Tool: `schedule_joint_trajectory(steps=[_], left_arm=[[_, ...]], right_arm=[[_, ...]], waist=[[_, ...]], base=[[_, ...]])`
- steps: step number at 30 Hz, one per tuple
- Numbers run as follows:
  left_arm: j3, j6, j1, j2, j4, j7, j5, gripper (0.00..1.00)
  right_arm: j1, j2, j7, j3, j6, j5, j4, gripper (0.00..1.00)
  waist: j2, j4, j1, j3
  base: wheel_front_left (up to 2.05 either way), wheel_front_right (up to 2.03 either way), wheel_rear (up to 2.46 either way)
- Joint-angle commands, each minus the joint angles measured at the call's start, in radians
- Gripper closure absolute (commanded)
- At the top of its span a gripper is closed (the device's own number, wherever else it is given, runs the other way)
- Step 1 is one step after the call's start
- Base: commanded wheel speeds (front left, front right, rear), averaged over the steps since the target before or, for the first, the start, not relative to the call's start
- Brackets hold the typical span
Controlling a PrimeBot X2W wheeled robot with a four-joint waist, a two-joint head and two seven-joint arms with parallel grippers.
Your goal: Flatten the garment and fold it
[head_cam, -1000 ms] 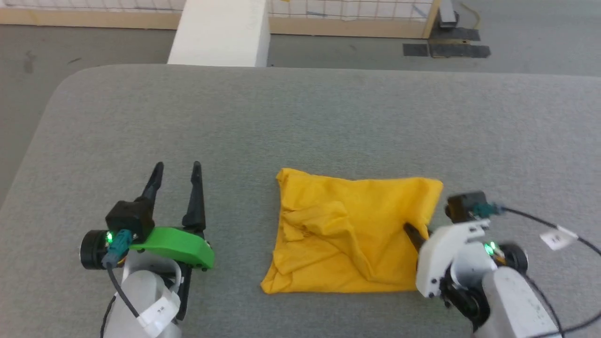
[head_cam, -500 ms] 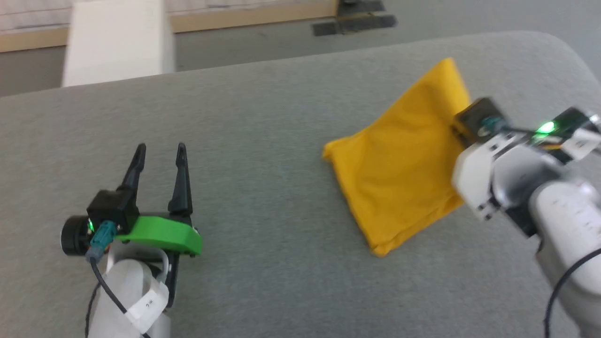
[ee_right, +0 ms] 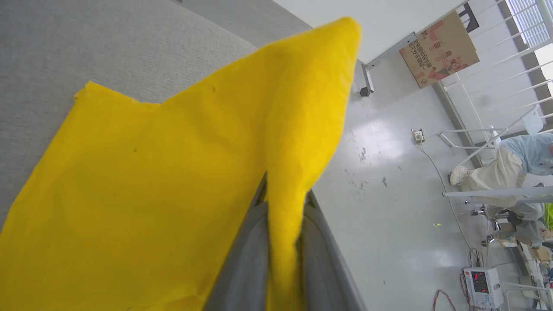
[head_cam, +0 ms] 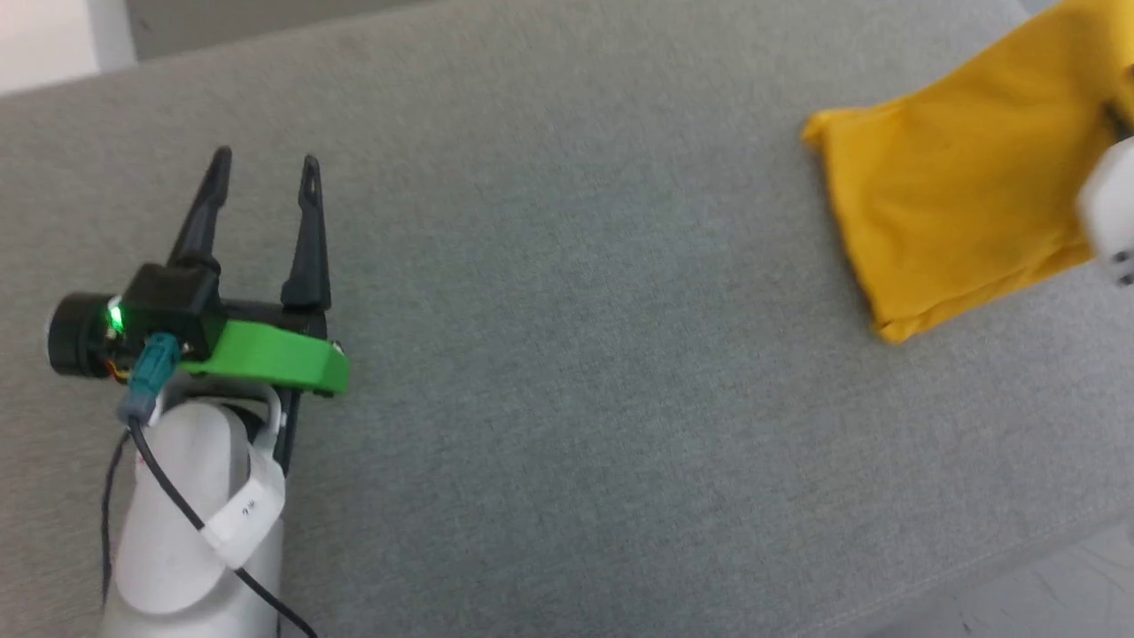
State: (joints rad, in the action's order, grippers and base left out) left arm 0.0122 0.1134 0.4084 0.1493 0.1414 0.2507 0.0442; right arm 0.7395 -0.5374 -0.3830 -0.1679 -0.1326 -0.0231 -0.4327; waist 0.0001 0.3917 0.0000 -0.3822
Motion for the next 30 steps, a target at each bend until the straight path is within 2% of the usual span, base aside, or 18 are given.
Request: schedule_joint_trajectory(steps=[1, 9, 11, 12, 16, 17, 18, 19, 20, 25, 30], left_arm=[[-0.004, 0.003, 0.025, 0.015, -0.012, -0.005, -0.005, 0.00], [-0.019, 0.004, 0.057, 0.042, -0.054, -0.038, -0.011, 0.00], [-0.021, 0.004, 0.060, 0.048, -0.064, -0.043, -0.011, 0.00], [-0.022, 0.001, 0.062, 0.055, -0.077, -0.049, -0.010, 0.00], [-0.024, -0.003, 0.056, 0.057, -0.081, -0.051, -0.008, 0.00], [-0.025, -0.005, 0.053, 0.056, -0.079, -0.050, -0.006, 0.00], [-0.026, -0.006, 0.049, 0.054, -0.076, -0.048, -0.005, 0.00], [-0.028, -0.007, 0.046, 0.052, -0.070, -0.046, -0.003, 0.00], [-0.032, -0.012, 0.033, 0.040, -0.048, -0.034, 0.007, 0.00], [-0.036, -0.017, 0.005, 0.011, 0.008, -0.011, 0.034, 0.00], [-0.038, -0.020, -0.033, -0.026, 0.069, 0.004, 0.069, 0.00]], right_arm=[[0.026, 0.000, 0.025, 0.034, 0.002, 0.013, -0.032, 1.00], [0.089, 0.024, 0.172, 0.232, 0.002, 0.125, -0.185, 1.00], [0.101, 0.038, 0.198, 0.289, 0.002, 0.171, -0.206, 1.00], [0.112, 0.063, 0.224, 0.363, 0.002, 0.234, -0.237, 1.00], [0.122, 0.097, 0.247, 0.435, 0.002, 0.288, -0.270, 1.00], [0.121, 0.101, 0.252, 0.445, 0.002, 0.303, -0.274, 0.85], [0.119, 0.105, 0.257, 0.456, 0.002, 0.319, -0.280, 0.51], [0.117, 0.110, 0.260, 0.471, 0.002, 0.327, -0.284, 0.13], [0.103, 0.122, 0.272, 0.504, 0.002, 0.353, -0.291, 0.00], [0.063, 0.149, 0.338, 0.518, 0.002, 0.320, -0.273, 0.00], [-0.017, 0.178, 0.401, 0.474, 0.002, 0.215, -0.208, 0.00]], waist=[[-0.0001, 0.044, 0.0000, -0.114], [-0.0001, -0.011, 0.0000, -0.187], [-0.0001, -0.025, 0.0000, -0.197], [-0.0001, -0.040, 0.0000, -0.206], [-0.0001, -0.051, 0.0000, -0.200], [-0.0001, -0.053, 0.0000, -0.194], [-0.0001, -0.056, 0.0000, -0.185], [-0.0001, -0.058, 0.0000, -0.175], [-0.0001, -0.068, 0.0000, -0.132], [-0.0001, -0.096, 0.0000, -0.034], [-0.0001, -0.141, 0.0000, 0.071]], base=[[0.00, 0.00, 0.00], [0.00, 0.00, 0.00], [0.00, 0.00, 0.00], [0.00, 0.00, 0.00], [0.00, 0.00, 0.00], [0.00, 0.00, 0.00], [0.00, 0.00, 0.00], [0.00, 0.00, 0.00], [0.00, 0.00, 0.00], [0.00, 0.00, 0.00], [0.00, 0.00, 0.00]])
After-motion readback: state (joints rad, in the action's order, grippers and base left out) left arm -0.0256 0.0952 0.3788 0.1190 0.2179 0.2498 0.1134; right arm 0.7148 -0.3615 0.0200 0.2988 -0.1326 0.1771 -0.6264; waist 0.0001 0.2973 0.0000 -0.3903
